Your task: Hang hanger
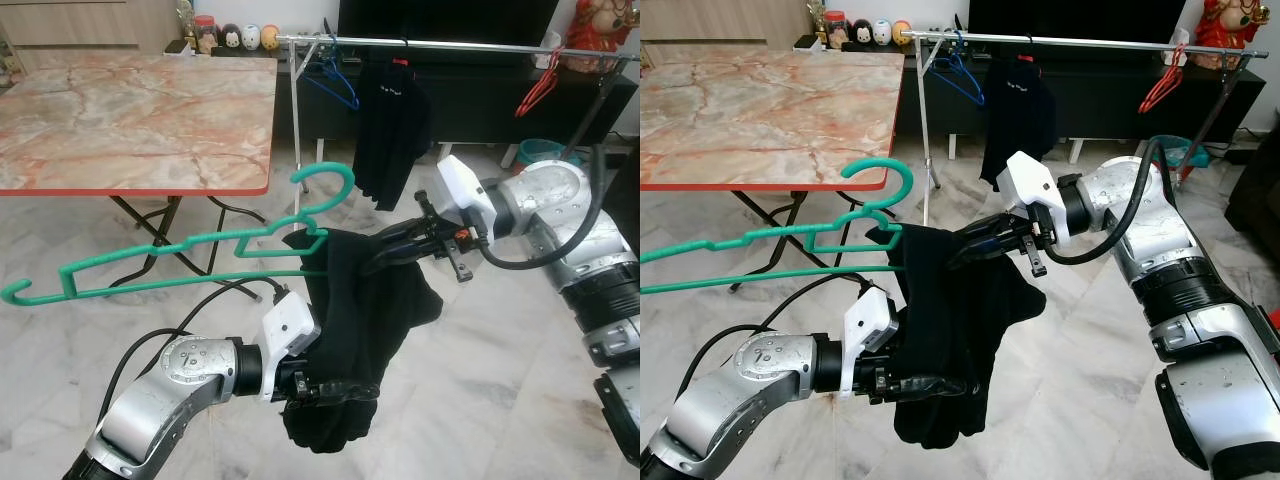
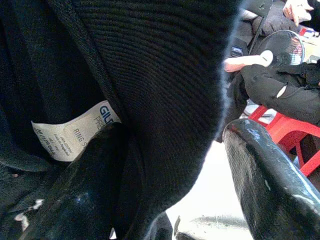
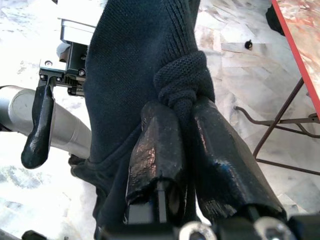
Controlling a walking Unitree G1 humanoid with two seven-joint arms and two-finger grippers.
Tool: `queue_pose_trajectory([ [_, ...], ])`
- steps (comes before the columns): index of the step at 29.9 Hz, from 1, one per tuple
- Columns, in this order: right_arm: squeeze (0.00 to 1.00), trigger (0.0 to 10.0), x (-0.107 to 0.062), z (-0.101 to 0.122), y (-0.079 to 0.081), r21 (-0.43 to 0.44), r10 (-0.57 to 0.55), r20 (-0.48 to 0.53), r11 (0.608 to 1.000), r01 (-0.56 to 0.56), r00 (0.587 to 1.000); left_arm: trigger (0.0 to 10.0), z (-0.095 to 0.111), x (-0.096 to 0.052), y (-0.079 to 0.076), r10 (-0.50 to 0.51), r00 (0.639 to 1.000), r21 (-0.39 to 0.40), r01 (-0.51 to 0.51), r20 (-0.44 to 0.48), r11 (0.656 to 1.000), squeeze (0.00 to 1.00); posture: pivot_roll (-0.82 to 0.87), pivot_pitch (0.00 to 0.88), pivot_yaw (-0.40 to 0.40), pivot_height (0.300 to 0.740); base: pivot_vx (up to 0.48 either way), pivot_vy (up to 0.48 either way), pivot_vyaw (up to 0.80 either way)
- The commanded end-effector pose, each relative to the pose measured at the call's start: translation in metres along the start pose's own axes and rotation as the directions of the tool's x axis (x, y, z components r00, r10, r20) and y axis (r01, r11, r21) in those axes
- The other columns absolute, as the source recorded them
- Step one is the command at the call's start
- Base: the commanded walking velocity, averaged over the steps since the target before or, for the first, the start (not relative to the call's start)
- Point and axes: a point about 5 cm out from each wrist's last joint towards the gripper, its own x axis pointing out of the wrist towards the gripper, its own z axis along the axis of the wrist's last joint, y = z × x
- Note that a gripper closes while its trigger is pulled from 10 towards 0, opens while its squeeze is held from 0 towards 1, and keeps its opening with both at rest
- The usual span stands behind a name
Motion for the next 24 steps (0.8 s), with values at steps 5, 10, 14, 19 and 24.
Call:
queue_pose_trajectory([
  [5, 0.0, 10.0, -0.008, 0.02, -0.006, -0.07, 0.003, -0.008, 0.998, -0.003, 1.0, 5.1, 0.002, 0.001, 0.001, 0.013, 1.0, 0.021, -0.013, -0.013, 1.0, 0.0, 0.08, 0.0, -0.049, 0.74, 0.0, 0.0, 0.0],
  [10, 0.0, 10.0, -0.013, 0.024, -0.01, -0.077, -0.016, -0.023, 0.997, 0.014, 1.0, 4.5, -0.001, 0.0, 0.002, 0.011, 1.0, 0.017, -0.011, -0.023, 1.0, 0.0, 0.08, 0.0, -0.047, 0.74, 0.0, 0.0, 0.0],
  [14, 0.0, 10.0, -0.015, 0.03, -0.013, -0.093, -0.023, -0.024, 0.995, 0.021, 0.999, 1.2, -0.001, 0.001, 0.002, 0.009, 1.0, 0.014, -0.009, -0.029, 1.0, 0.0, 0.07, 0.0, -0.047, 0.74, 0.0, 0.0, 0.0],
  [19, 0.0, 10.0, -0.015, 0.032, -0.015, -0.097, -0.027, -0.024, 0.995, 0.024, 0.999, 0.0, -0.001, 0.002, 0.002, 0.008, 1.0, 0.011, -0.008, -0.028, 1.0, 0.0, 0.07, 0.0, -0.052, 0.74, 0.0, 0.0, 0.0],
  [24, 0.0, 10.0, -0.016, 0.031, -0.014, -0.093, -0.026, -0.024, 0.995, 0.024, 0.999, 0.0, -0.001, 0.003, 0.001, -0.002, 1.0, 0.004, 0.002, -0.021, 1.0, 0.0, 0.05, 0.0, -0.048, 0.74, 0.0, 0.0, 0.0],
])
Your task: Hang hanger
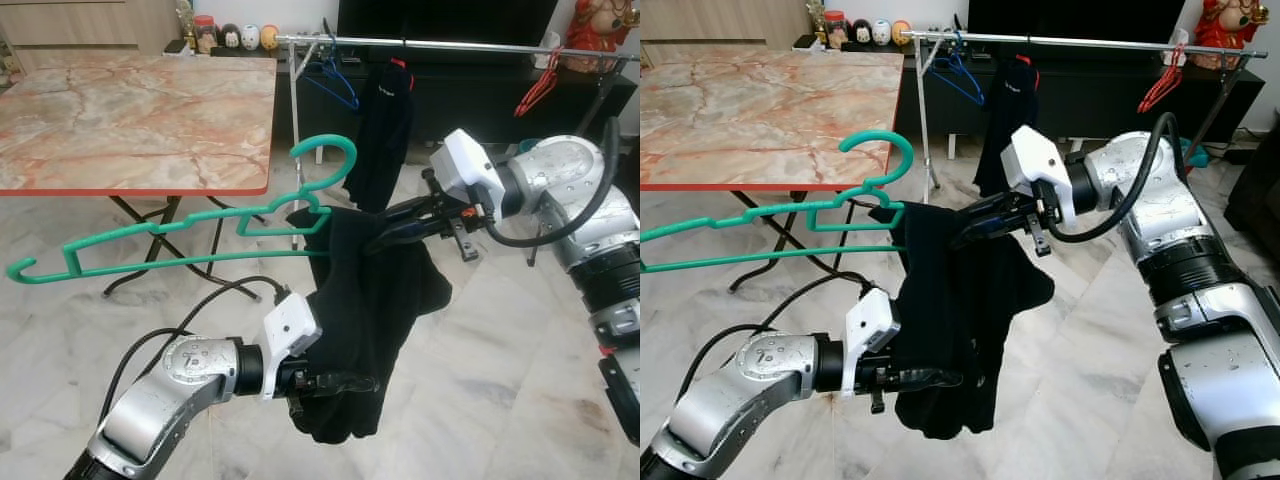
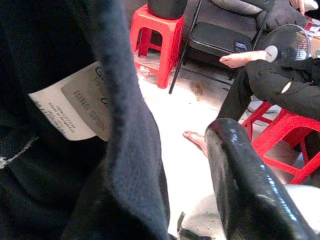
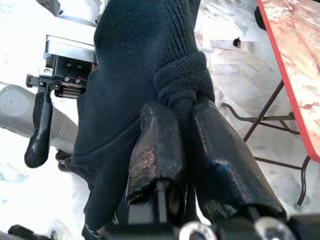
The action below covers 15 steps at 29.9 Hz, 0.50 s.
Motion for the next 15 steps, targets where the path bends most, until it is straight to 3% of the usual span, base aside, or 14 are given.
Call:
queue_pose_trajectory([
  [1, 0.0, 10.0, -0.0063, 0.015, -0.0037, -0.055, 0.005, 0.002, 0.998, -0.005, 1.0, 0.0, 0.0003, 0.0009, 0.0001, -0.014, 1.0, -0.004, 0.014, -0.005, 1.0, 0.0, 0.05, 0.0, -0.045, 0.74, 0.0, 0.0, 0.0],
  [15, 0.0, 10.0, -0.006, 0.0134, -0.0043, -0.048, 0.0, 0.003, 0.999, 0.0, 1.0, 0.0, -0.001, -0.0008, -0.0022, -0.028, 1.0, -0.016, 0.028, -0.004, 0.999, 0.0, 0.04, 0.0, -0.041, 0.74, 0.0, 0.0, 0.0],
])
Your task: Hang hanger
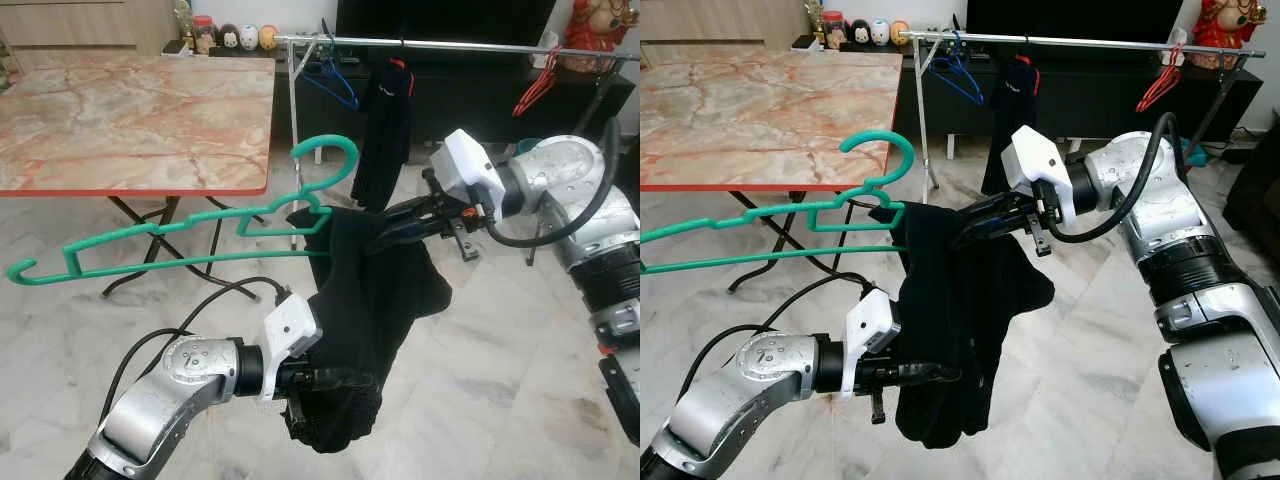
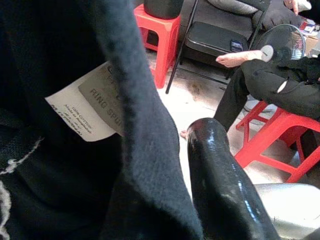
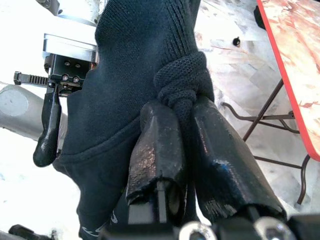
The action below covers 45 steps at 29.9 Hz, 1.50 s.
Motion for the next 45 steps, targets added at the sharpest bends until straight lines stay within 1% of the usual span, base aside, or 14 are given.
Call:
queue_pose_trajectory([
  [1, 0.0, 10.0, -0.005, 0.014, -0.004, -0.05, 0.002, 0.003, 0.999, -0.002, 1.0, 0.0, -0.001, -0.001, -0.002, -0.016, 1.0, -0.014, 0.016, -0.004, 1.0, 0.0, 0.04, 0.0, -0.041, 0.74, 0.0, 0.0, 0.0],
  [35, 0.0, 10.0, 0.001, 0.003, 0.004, -0.023, 0.028, 0.011, 0.999, -0.027, 1.0, 0.0, -0.006, -0.003, -0.007, -0.043, 0.999, -0.034, 0.043, -0.013, 0.999, 0.0, 0.04, 0.0, -0.02, 0.74, 0.0, 0.0, 0.0],
  [38, 0.0, 10.0, 0.003, 0.0, 0.005, -0.012, 0.025, 0.021, 1.0, -0.025, 0.999, 0.0, -0.006, -0.003, -0.006, -0.043, 0.999, -0.035, 0.043, -0.013, 0.998, 0.0, 0.05, 0.0, -0.017, 0.74, 0.0, 0.0, 0.0],
  [41, 0.0, 10.0, 0.005, -0.006, 0.011, 0.007, 0.035, 0.032, 0.999, -0.035, 0.999, 0.0, -0.005, -0.003, -0.004, -0.04, 0.999, -0.027, 0.039, -0.018, 0.999, 0.0, 0.06, 0.0, -0.015, 0.74, 0.0, 0.0, 0.0],
  [42, 0.0, 10.0, 0.006, -0.008, 0.012, 0.014, 0.038, 0.033, 0.999, -0.039, 0.999, 8.8, -0.004, -0.004, -0.004, -0.032, 0.999, -0.021, 0.032, -0.02, 0.999, 0.0, 0.07, 0.0, -0.016, 0.74, 0.0, 0.0, 0.0],
  [43, 0.0, 10.0, 0.007, -0.011, 0.014, 0.025, 0.042, 0.034, 0.999, -0.043, 0.999, 10.0, -0.004, -0.004, -0.003, -0.025, 0.999, -0.015, 0.024, -0.02, 1.0, 0.0, 0.08, 0.0, -0.017, 0.74, 0.0, 0.0, 0.0],
  [45, 0.0, 10.0, 0.008, -0.014, 0.015, 0.032, 0.046, 0.034, 0.998, -0.047, 0.998, 10.0, -0.003, -0.004, -0.003, -0.022, 1.0, -0.015, 0.022, -0.018, 1.0, 0.0, 0.08, 0.0, -0.017, 0.74, 0.0, 0.0, 0.0],
])
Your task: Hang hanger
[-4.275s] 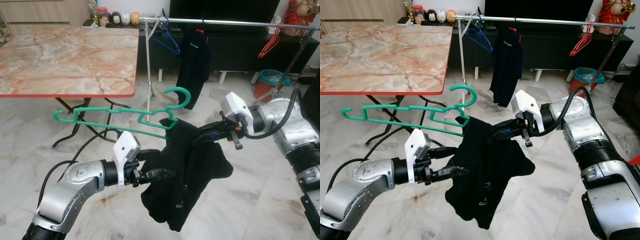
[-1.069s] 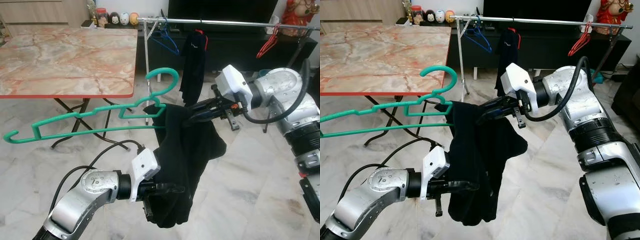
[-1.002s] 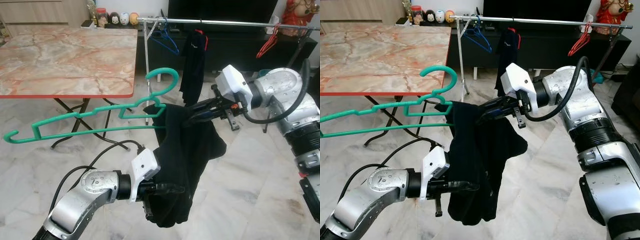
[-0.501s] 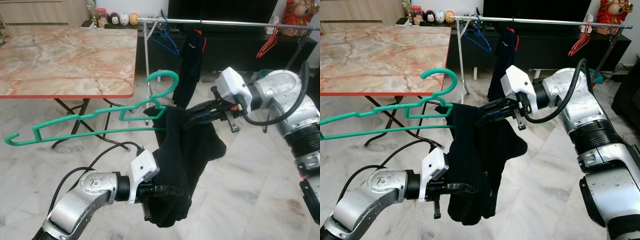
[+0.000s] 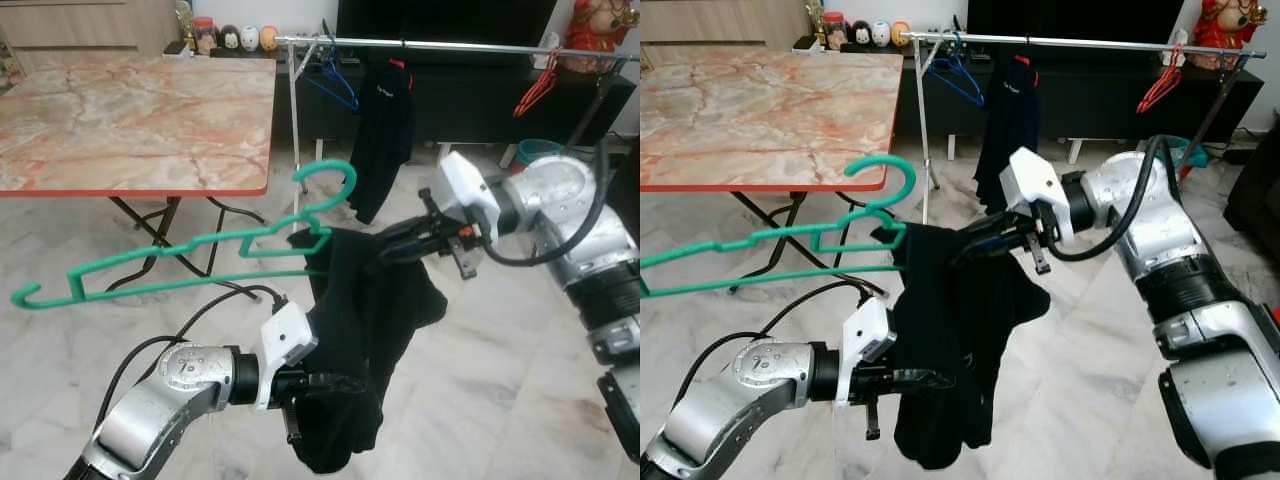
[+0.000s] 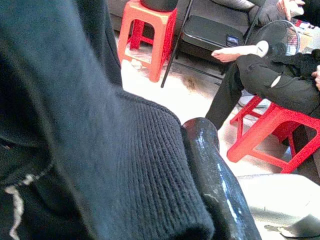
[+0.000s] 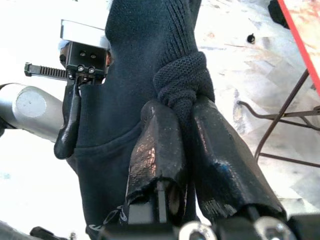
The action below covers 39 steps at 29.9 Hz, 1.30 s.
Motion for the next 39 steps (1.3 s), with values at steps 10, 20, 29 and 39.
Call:
queue_pose_trajectory([
  [10, 0.0, 10.0, -0.003, 0.005, 0.001, -0.021, -0.004, 0.008, 1.0, 0.004, 1.0, 10.0, 0.006, -0.001, 0.002, 0.0, 1.0, 0.027, 0.001, -0.015, 1.0, 0.0, 0.07, 0.0, -0.016, 0.74, 0.0, 0.0, 0.0],
  [20, 0.0, 10.0, -0.004, 0.007, -0.001, -0.027, -0.01, 0.005, 1.0, 0.01, 1.0, 10.0, 0.006, -0.002, 0.003, 0.016, 1.0, 0.031, -0.015, -0.014, 0.999, 1.0, 0.08, 0.0, -0.02, 0.74, 0.0, 0.0, 0.0],
  [29, 0.0, 10.0, -0.005, -0.013, -0.001, 0.016, -0.077, -0.061, 0.997, 0.078, 0.995, 10.0, 0.0, -0.035, 0.011, 0.121, 0.992, 0.033, -0.119, -0.048, 0.992, 1.0, 0.1, 0.0, -0.025, 0.74, 0.0, 0.0, 0.0],
  [39, 0.0, 10.0, -0.017, -0.048, 0.0, 0.054, -0.205, -0.242, 0.973, 0.224, 0.948, 10.0, -0.026, -0.081, 0.003, 0.169, 0.958, -0.01, -0.177, -0.232, 0.984, 1.0, 0.1, 0.0, -0.025, 0.74, 0.0, 0.0, 0.0],
])
